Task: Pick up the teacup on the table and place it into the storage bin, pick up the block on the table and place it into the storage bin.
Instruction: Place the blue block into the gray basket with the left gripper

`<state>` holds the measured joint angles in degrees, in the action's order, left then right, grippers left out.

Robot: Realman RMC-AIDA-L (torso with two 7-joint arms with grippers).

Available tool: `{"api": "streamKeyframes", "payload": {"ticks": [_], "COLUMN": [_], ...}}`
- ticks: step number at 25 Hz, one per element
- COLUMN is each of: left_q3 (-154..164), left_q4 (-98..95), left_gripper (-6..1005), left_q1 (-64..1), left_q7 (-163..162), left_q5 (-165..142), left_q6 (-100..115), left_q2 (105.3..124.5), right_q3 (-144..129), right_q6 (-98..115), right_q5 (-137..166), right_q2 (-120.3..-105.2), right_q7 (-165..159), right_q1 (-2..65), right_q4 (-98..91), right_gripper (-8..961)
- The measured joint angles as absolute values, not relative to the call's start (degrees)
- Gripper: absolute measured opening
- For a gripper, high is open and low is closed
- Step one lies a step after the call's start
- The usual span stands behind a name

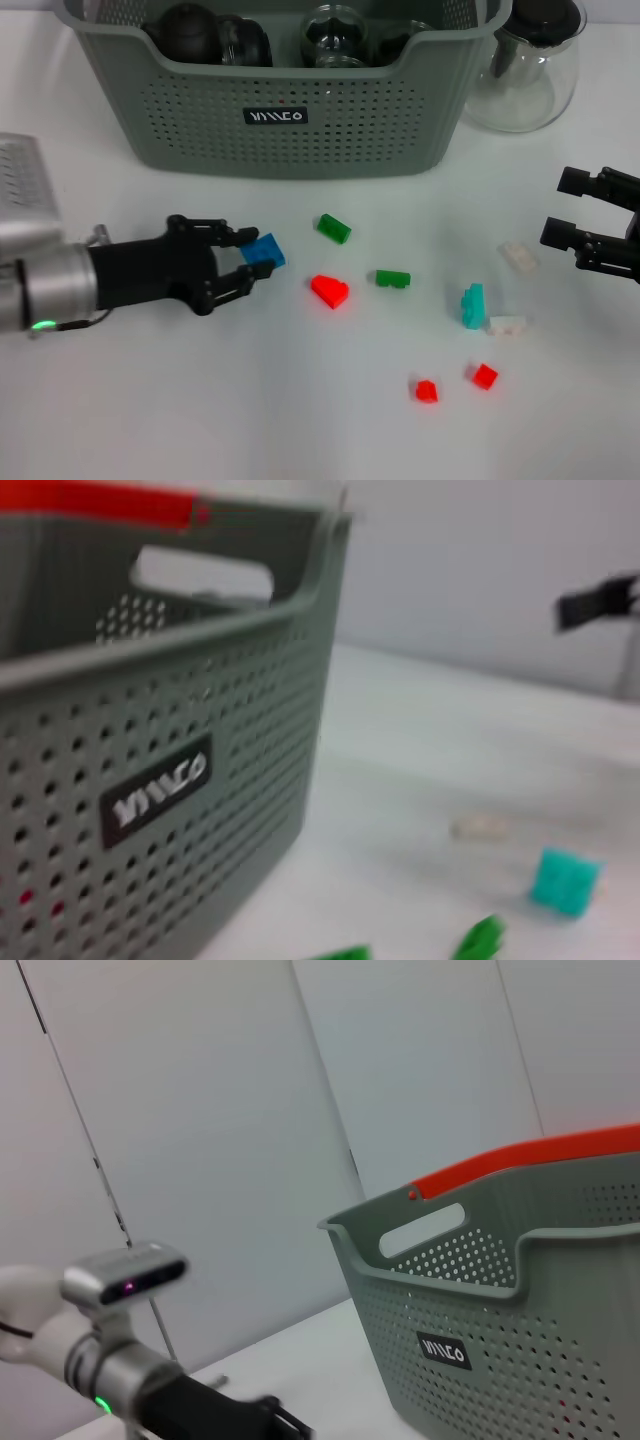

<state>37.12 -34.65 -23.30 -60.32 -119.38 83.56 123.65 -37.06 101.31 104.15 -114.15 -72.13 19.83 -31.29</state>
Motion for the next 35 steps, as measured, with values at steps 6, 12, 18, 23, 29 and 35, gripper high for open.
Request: {"api": "streamKeyframes", "payload": {"ticks": [6,12,18,23,29,35], "left_q3": [33.60,31.02,31.78,41.52,52.45,58.59], "left_q4": [-42.80,-48.56,-61.88,-64.02,-60.59,-59.01], "left_gripper": [424,447,471,490,513,537], "left_q1": [-22.78,-28.42,-36.23,-42.80,-46.83,-48.96], "left_q7": [-67.70,-75.27,-92.83,-111.40,-122.82,-133.17], "left_q5": [-118.97,-111.18,-107.81,-116.38,-134.08,-148.74], "left_q6": [101.36,106.87,96.58,82.86,72.66,63.46], "left_q2": [122.48,123.20,122.75,116.42,116.45,120.25], "right_q3": [-37.10,-37.42,-37.39,-37.21,-37.21,-37.06], "right_q6": [101.34,101.05,101.35,101.11,100.82,100.60], "right_q5": [104.15,104.15,104.15,104.15,104.15,104.15], "right_q2": [-114.24,-114.55,-114.71,-114.87,-115.43,-115.41], "right_q7": [-72.06,-72.06,-72.07,-71.80,-70.62,-70.58], "right_q1": [20.06,20.44,20.62,21.10,21.26,21.14], "right_q4": [-31.39,-31.54,-31.75,-31.75,-31.70,-31.47], "right_gripper": [868,867,867,867,867,867]}}
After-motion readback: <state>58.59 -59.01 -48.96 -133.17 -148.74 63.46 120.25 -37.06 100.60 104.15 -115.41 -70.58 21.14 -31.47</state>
